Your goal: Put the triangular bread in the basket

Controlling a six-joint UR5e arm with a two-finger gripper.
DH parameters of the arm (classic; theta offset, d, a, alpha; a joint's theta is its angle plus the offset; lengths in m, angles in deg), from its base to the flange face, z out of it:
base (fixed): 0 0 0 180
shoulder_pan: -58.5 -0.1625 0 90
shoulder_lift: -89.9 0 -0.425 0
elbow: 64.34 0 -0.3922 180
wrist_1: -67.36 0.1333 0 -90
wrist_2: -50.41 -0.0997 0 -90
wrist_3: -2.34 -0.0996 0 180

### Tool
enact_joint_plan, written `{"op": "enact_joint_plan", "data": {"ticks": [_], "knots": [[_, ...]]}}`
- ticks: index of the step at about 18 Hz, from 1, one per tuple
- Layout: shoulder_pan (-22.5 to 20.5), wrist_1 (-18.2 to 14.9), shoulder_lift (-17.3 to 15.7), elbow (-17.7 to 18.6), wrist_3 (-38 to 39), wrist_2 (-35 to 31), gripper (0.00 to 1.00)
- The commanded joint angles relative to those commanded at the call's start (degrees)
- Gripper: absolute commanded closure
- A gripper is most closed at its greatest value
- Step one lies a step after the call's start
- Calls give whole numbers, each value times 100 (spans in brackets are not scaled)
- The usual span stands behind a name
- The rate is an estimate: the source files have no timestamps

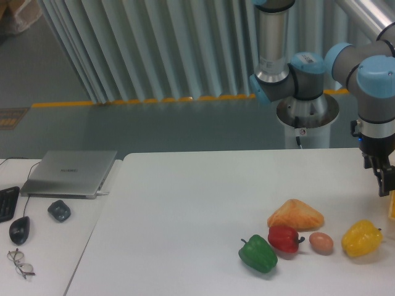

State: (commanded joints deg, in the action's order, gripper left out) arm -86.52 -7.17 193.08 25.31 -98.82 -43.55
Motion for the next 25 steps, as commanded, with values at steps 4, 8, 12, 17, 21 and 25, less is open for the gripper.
{"op": "enact_joint_plan", "data": {"ticks": [4,8,12,17,21,25], "knots": [[79,-9,-44,-44,-44,18,0],[149,0,-26,-140,0,70,0],[88,-27,-53,-194,-9,44,0],[132,0,0,-264,0,0,0],[114,9,-26,-203,9,35,0],[114,61,0,-211,9,70,0]]}}
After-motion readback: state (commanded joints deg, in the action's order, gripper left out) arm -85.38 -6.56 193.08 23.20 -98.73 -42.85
